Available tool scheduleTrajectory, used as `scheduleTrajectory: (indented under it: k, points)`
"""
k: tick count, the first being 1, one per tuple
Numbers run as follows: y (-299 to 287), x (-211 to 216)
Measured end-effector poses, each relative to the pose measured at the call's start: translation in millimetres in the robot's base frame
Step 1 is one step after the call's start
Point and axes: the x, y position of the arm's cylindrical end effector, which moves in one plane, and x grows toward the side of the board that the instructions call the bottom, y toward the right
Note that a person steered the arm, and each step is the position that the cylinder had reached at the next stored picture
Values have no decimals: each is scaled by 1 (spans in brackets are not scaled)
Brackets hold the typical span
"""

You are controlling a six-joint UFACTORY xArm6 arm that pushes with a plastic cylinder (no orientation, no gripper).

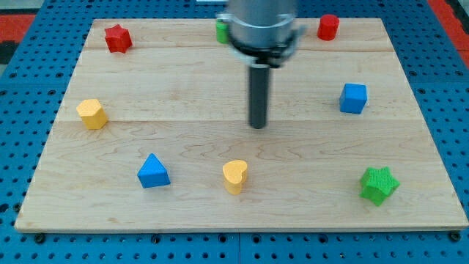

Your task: Push the green star towards the yellow heart

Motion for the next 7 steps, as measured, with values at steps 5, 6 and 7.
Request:
scheduleTrajectory:
  k: [5,6,7]
  points:
    - [66,122]
    - [84,122]
    - [93,135]
